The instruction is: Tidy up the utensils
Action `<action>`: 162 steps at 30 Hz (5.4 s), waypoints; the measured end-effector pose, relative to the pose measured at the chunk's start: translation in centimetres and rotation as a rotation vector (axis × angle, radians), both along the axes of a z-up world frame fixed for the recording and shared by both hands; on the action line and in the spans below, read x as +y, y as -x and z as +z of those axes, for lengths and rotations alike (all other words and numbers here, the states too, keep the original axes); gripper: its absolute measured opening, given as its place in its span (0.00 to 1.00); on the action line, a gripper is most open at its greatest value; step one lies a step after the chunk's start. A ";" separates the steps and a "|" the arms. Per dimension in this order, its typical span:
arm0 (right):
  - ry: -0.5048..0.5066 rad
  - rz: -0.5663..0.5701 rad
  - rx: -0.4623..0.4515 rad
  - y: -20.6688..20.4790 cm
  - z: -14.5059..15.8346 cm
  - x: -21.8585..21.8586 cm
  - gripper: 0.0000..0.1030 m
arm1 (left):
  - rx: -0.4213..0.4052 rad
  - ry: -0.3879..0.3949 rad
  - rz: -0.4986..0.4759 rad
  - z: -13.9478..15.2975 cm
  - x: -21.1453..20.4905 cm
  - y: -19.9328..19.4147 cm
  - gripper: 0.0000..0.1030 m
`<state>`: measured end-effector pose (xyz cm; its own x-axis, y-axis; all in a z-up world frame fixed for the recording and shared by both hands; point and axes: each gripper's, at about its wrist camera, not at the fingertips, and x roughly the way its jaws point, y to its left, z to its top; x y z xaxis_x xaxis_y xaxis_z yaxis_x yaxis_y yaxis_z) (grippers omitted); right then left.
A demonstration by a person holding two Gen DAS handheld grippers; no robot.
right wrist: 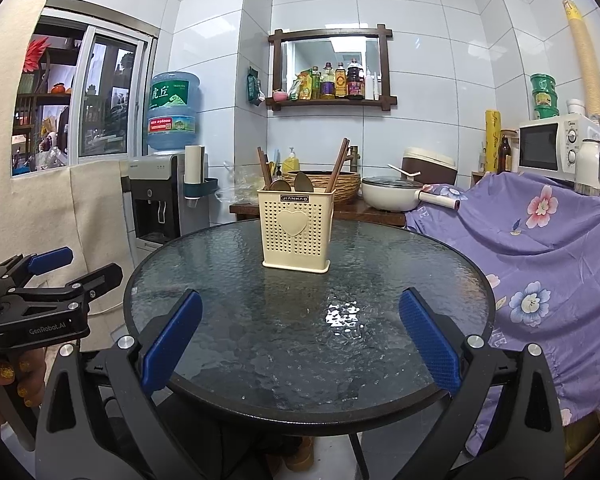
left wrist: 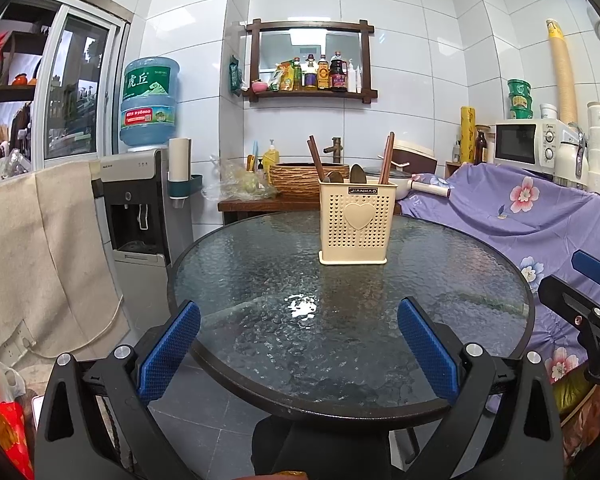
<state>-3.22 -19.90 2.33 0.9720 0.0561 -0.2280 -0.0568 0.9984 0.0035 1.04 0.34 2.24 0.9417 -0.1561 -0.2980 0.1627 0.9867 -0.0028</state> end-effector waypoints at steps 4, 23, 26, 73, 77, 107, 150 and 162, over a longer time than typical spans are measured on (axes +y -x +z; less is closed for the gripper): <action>-0.001 0.001 0.002 -0.1 0.0 0.0 0.94 | -0.001 -0.001 -0.001 0.0 0.0 0.0 0.94; -0.003 0.001 0.006 -0.1 0.1 0.0 0.94 | 0.001 -0.005 -0.007 0.1 0.4 -0.2 0.94; -0.002 0.000 0.008 -0.2 0.0 0.0 0.94 | 0.001 -0.005 -0.012 0.1 0.7 -0.2 0.94; -0.001 -0.001 0.022 -0.5 -0.5 -0.5 0.94 | 0.016 -0.002 -0.002 -0.4 1.2 -0.5 0.94; -0.002 0.000 0.021 -0.5 -0.5 -0.5 0.94 | 0.016 -0.003 -0.002 -0.4 1.3 -0.5 0.94; 0.000 0.003 0.031 -0.7 -0.8 -0.5 0.94 | 0.022 0.014 -0.002 -0.4 1.1 -0.5 0.94; 0.002 0.007 0.037 -0.8 -0.7 -1.1 0.94 | 0.023 0.004 0.011 -0.7 1.1 -0.5 0.94; 0.001 0.011 0.039 -0.8 -0.7 -1.2 0.94 | 0.022 0.000 0.011 -0.6 1.2 -0.4 0.94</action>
<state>-2.43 -21.15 1.63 0.9617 0.0668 -0.2659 -0.0680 0.9977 0.0045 1.49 1.55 1.61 0.9366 -0.1457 -0.3187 0.1515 0.9884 -0.0066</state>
